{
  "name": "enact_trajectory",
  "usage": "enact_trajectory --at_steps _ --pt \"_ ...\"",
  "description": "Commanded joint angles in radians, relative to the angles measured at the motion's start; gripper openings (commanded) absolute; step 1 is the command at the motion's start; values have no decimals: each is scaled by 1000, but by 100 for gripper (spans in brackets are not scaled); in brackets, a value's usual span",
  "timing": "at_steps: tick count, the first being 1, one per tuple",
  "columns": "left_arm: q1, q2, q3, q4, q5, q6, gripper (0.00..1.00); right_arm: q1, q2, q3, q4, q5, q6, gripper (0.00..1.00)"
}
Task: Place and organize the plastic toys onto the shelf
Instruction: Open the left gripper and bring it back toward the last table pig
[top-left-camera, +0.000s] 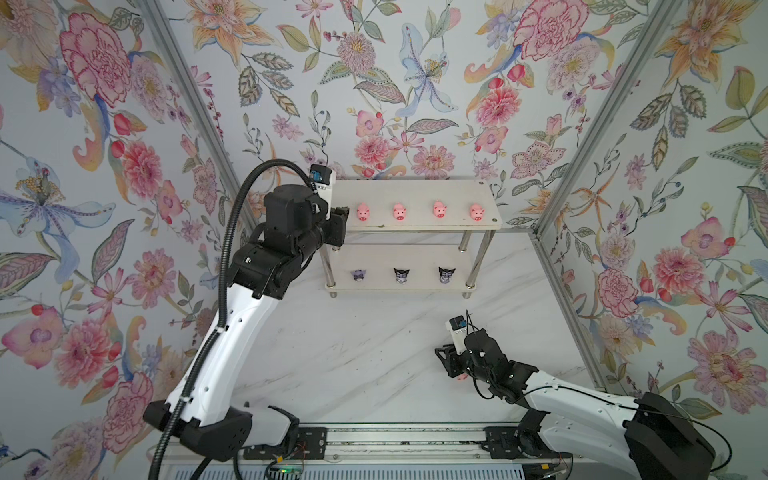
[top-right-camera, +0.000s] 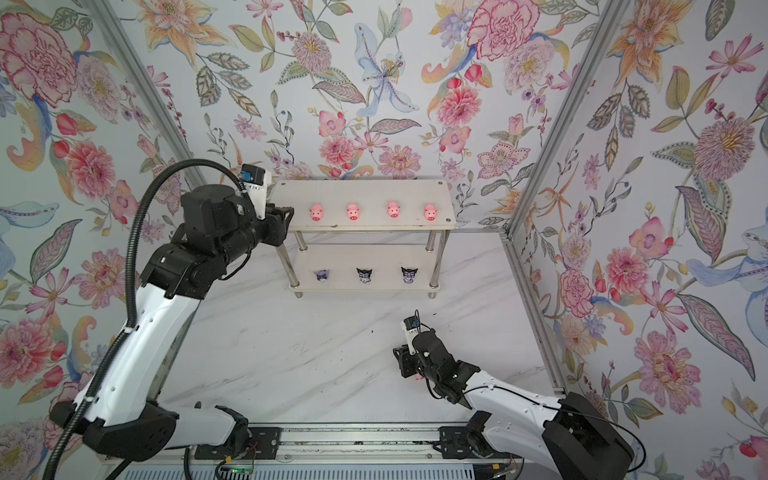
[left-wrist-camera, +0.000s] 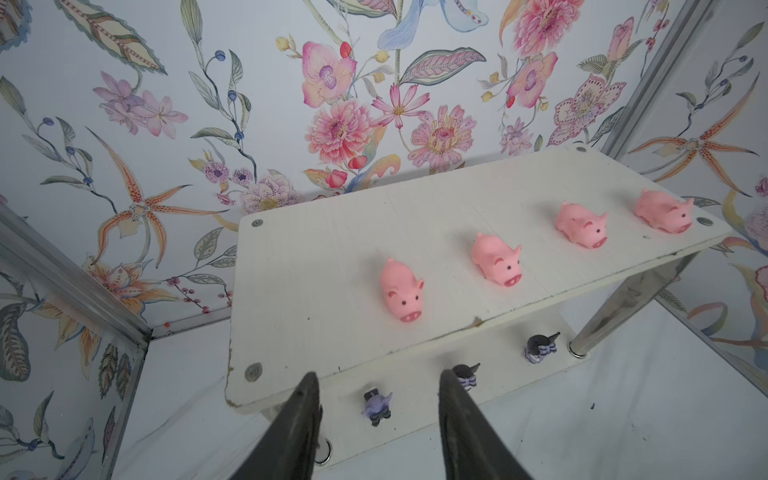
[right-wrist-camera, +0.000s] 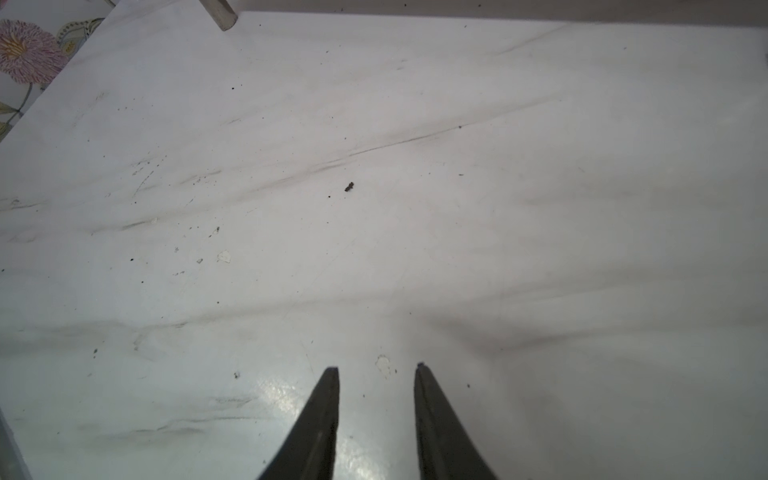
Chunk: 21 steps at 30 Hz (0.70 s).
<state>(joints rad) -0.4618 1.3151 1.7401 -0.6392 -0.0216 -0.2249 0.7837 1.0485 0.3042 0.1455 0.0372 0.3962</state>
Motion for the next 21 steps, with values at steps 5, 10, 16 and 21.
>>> enact_trajectory --at_steps 5,10,16,21 --pt "-238 -123 -408 166 -109 -73 48 0 -109 80 -291 99 76 39" --pt "-330 -214 -703 379 -84 -155 48 4 -239 70 -520 118 182 45" --pt "-386 -224 -942 586 -81 -223 51 54 -251 66 -661 127 289 59" --pt "-387 -235 -1083 729 -31 -279 52 146 -160 60 -591 149 338 58"
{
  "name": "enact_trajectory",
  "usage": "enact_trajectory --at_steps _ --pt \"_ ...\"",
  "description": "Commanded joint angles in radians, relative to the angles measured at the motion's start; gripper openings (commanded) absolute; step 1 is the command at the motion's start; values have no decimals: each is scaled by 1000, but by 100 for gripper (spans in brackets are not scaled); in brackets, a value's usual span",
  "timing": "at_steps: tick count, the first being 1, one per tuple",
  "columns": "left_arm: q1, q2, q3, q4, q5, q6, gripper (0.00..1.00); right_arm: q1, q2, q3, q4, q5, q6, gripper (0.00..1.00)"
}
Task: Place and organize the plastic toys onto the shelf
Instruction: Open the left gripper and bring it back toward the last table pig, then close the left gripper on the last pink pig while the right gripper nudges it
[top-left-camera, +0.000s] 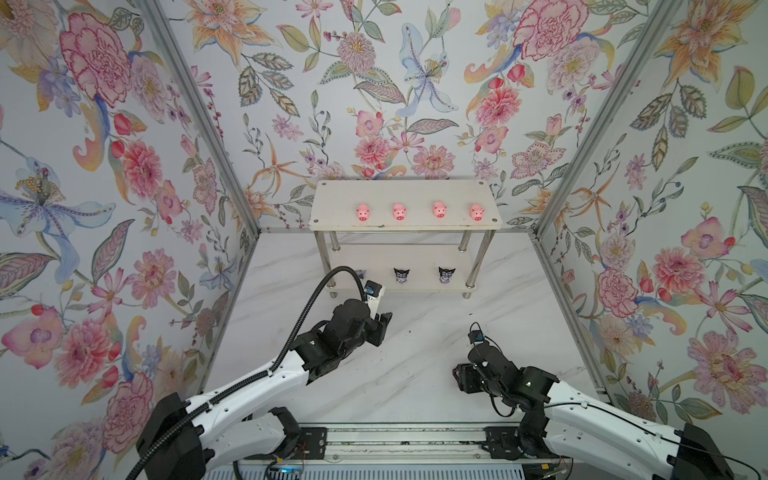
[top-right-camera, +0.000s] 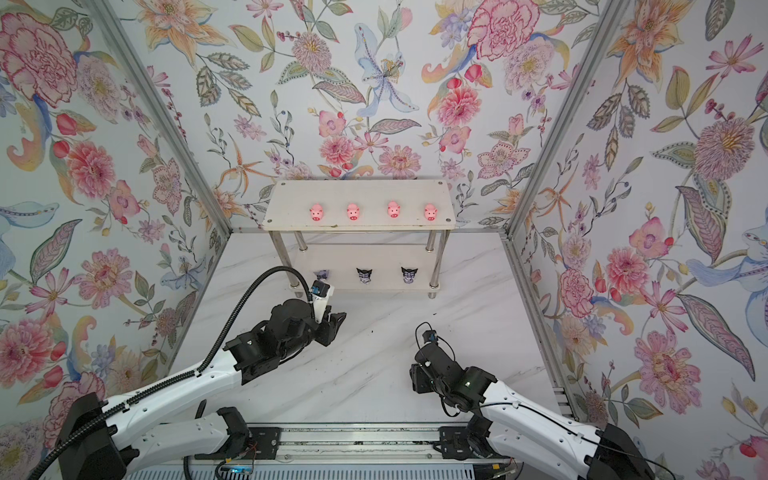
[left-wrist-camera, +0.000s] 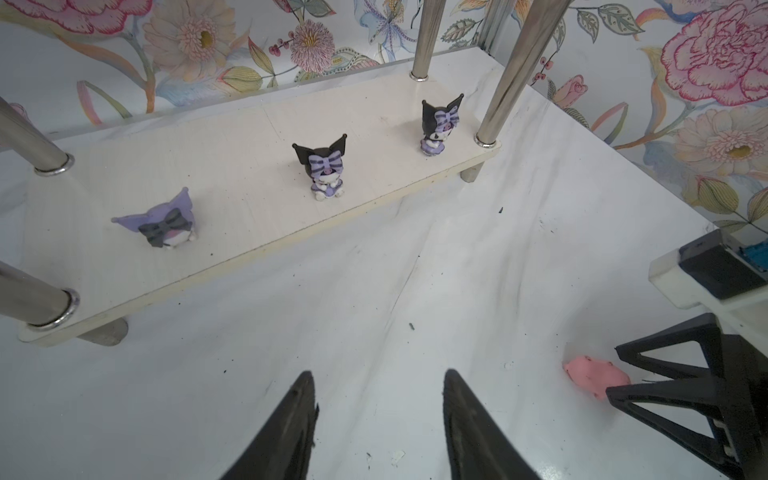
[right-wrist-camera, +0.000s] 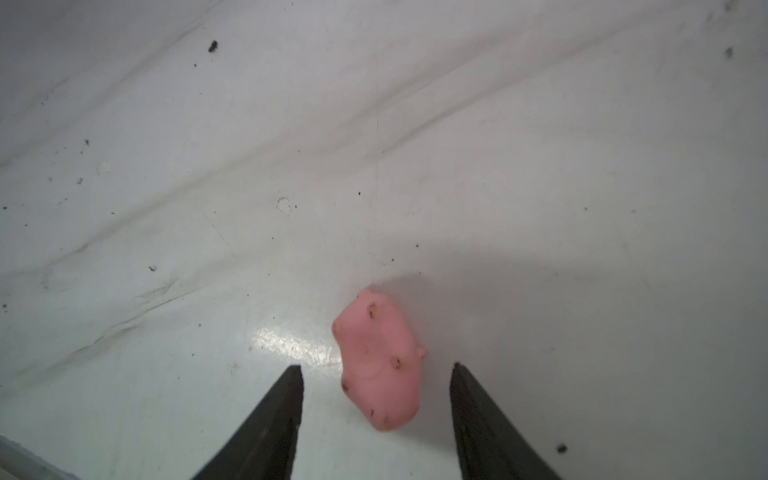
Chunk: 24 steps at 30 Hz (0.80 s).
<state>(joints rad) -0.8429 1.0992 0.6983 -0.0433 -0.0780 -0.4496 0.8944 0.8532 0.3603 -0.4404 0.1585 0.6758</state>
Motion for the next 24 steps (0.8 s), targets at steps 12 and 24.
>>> enact_trajectory --at_steps 12,24 --pt "-6 -151 -135 78 -39 -64 54 377 528 327 374 73 -67 54" --pt "-5 -150 -217 116 -21 -85 54 235 362 238 272 93 -100 25"
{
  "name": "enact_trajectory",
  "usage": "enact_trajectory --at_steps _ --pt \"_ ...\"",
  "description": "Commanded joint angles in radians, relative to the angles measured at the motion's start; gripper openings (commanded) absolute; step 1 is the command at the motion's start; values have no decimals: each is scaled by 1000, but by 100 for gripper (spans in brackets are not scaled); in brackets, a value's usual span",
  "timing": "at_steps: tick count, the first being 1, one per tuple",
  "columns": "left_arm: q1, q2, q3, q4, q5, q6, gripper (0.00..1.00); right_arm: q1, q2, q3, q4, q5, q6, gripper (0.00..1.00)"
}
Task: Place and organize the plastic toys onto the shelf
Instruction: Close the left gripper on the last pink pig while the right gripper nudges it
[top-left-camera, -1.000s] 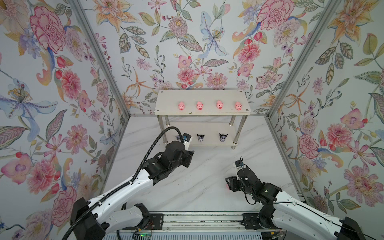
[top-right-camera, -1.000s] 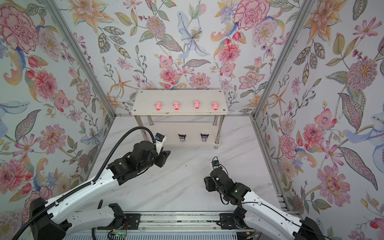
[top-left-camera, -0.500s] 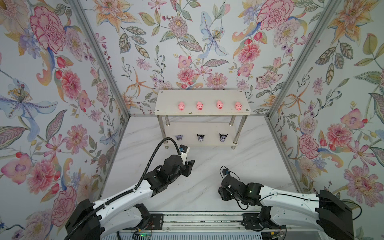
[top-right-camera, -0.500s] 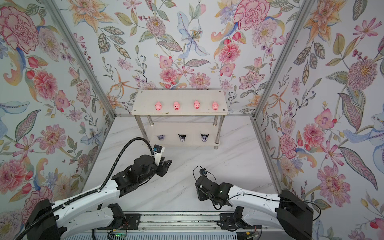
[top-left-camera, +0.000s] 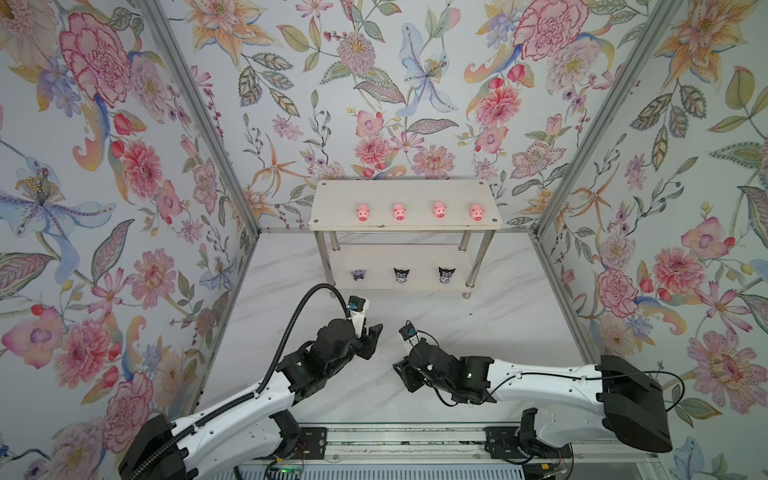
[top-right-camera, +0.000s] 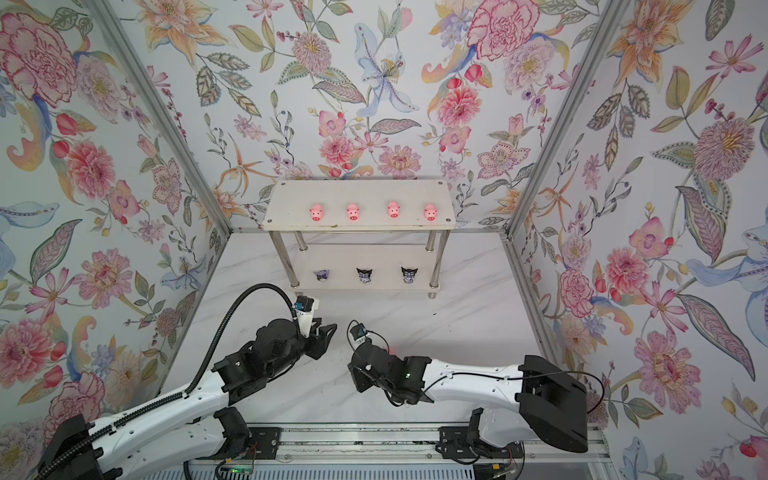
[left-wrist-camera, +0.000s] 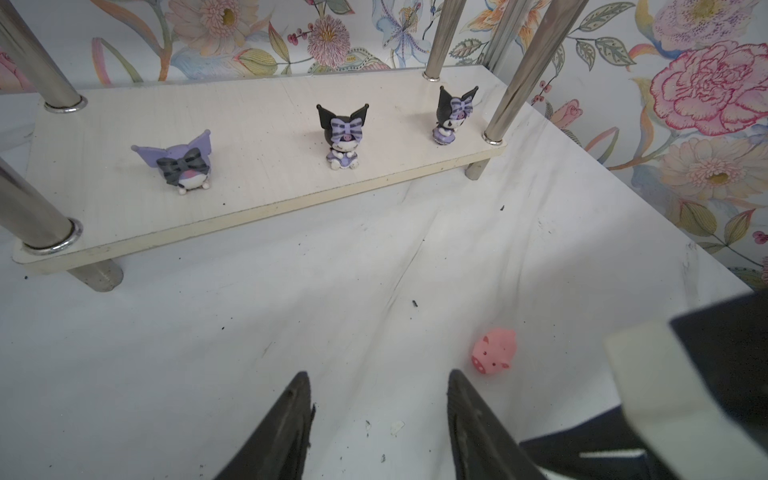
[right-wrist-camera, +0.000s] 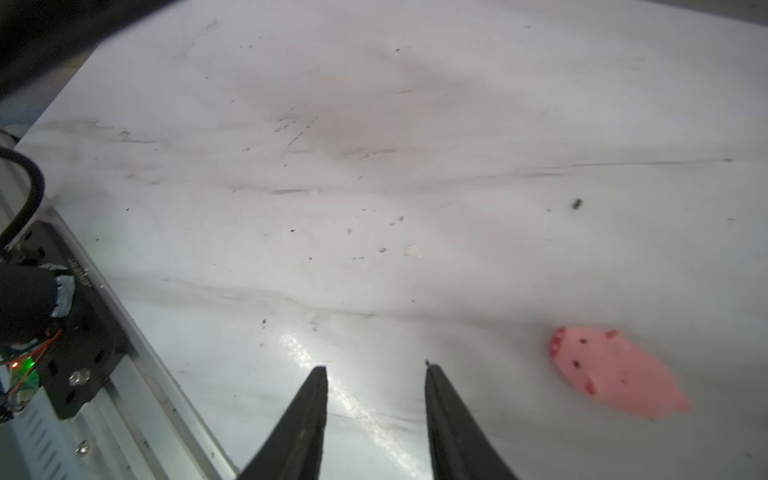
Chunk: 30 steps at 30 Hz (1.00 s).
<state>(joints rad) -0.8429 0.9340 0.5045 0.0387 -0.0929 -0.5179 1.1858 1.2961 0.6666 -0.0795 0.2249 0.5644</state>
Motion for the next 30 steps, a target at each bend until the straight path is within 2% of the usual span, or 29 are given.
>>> enact_trajectory --at_steps 1,3,7,9,16,25,30 --pt "-6 25 -26 45 -1 -19 54 -83 -107 -95 -107 21 25 18" --pt "-5 55 -31 73 17 -25 54 -133 -164 -149 -138 2 45 8" --pt "-7 145 -37 190 109 -47 54 -202 -215 -218 -177 -22 63 5" --pt "-13 207 -24 221 121 -56 53 -230 -208 -241 -172 -60 61 2" --pt "-42 360 28 273 129 -54 53 -246 -101 -235 -58 -102 36 0" --pt "-71 442 26 317 111 -73 61 -341 64 -178 97 -185 -37 0" --pt "-113 479 32 326 74 -65 66 -384 204 -76 156 -261 -80 0"
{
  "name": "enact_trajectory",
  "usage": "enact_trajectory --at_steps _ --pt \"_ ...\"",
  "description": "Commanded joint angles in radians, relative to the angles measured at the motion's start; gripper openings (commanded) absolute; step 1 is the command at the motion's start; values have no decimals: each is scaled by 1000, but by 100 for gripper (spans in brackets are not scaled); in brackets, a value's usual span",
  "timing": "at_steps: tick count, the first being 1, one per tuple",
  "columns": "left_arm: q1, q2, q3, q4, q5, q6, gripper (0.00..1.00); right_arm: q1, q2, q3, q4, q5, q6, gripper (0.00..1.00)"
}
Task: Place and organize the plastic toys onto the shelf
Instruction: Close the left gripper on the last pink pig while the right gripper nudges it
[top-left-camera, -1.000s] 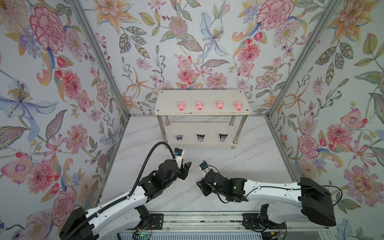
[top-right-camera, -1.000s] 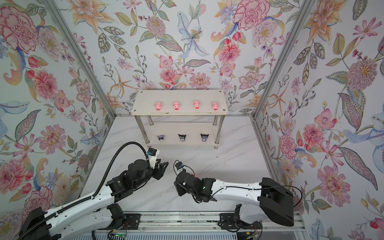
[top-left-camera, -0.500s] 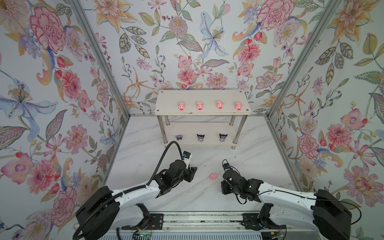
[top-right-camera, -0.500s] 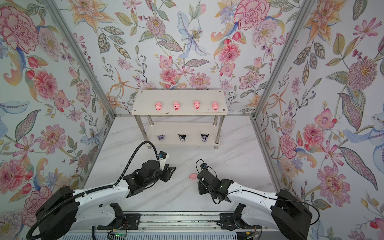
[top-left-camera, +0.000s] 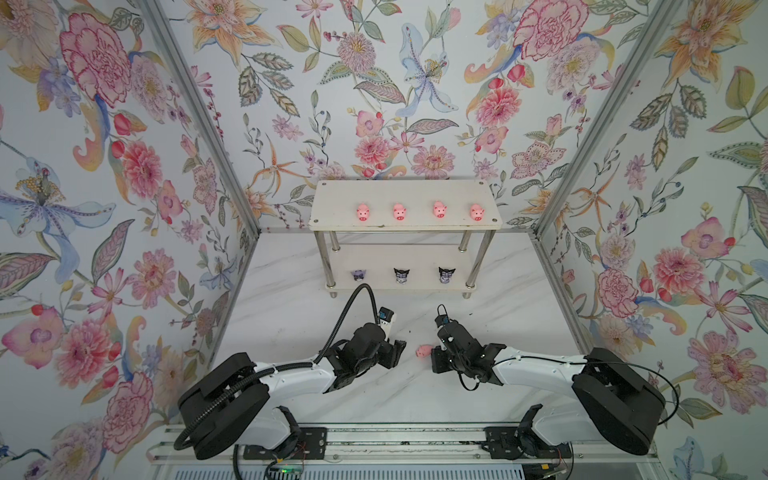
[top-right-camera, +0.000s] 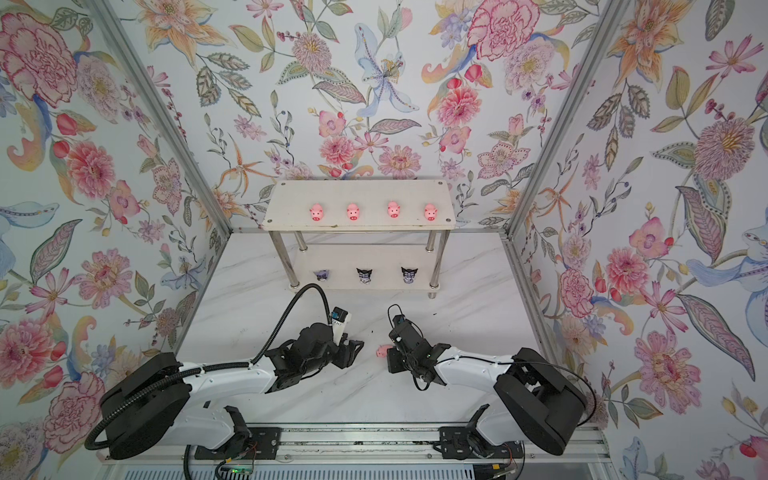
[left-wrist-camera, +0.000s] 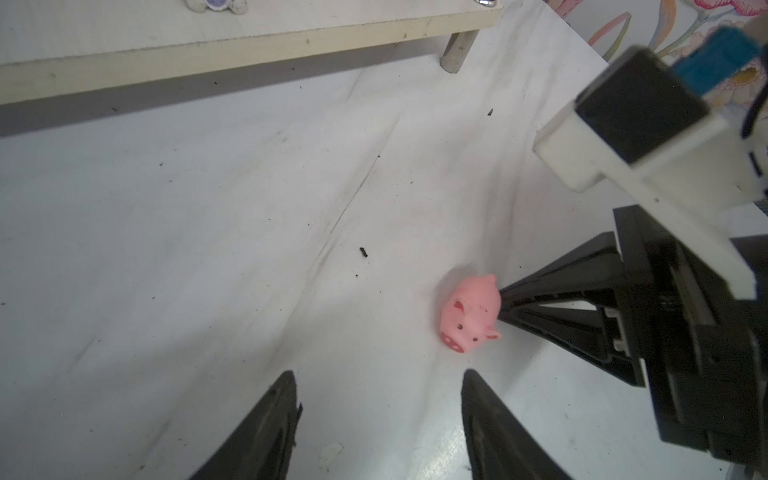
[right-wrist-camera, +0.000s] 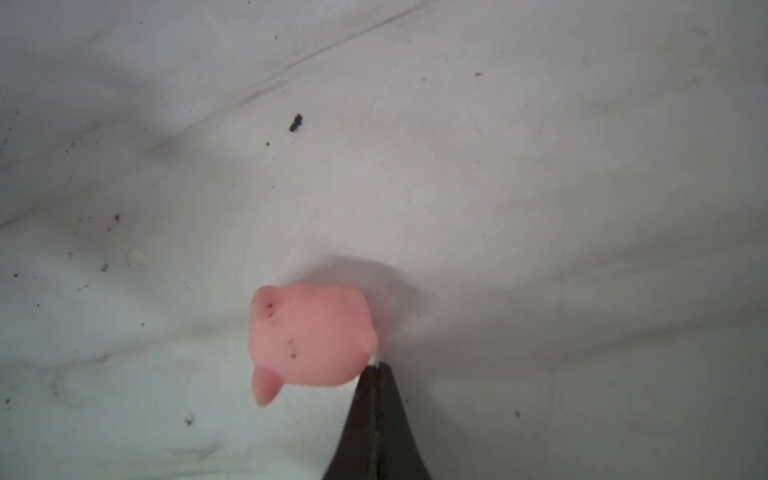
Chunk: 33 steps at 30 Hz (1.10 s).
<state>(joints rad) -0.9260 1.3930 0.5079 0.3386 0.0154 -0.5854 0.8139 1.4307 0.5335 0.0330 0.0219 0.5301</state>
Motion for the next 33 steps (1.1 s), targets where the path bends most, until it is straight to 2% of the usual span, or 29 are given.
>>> enact_trajectory --at_steps 1,7,12,17,24,26,29,33 --pt "-40 25 31 27 -47 7 67 -15 94 78 45 -60 -56 0" --pt "-84 63 68 -8 -112 14 76 -37 157 119 90 -105 -75 0" --pt "-135 143 163 -102 -179 32 83 -80 81 65 77 -102 -87 0" --pt "-162 275 266 -171 -202 30 83 -141 -29 4 27 -66 -114 1" --pt "-164 389 360 -234 -239 2 71 -276 -204 -114 36 -16 -110 2" --pt "-165 410 385 -261 -250 -9 62 -307 -250 -150 62 -24 -95 3" --pt "-165 429 405 -277 -251 -25 42 -340 -295 -184 88 -49 -79 5" --pt "-165 433 415 -282 -237 -50 29 -351 -313 -195 102 -87 -66 6"
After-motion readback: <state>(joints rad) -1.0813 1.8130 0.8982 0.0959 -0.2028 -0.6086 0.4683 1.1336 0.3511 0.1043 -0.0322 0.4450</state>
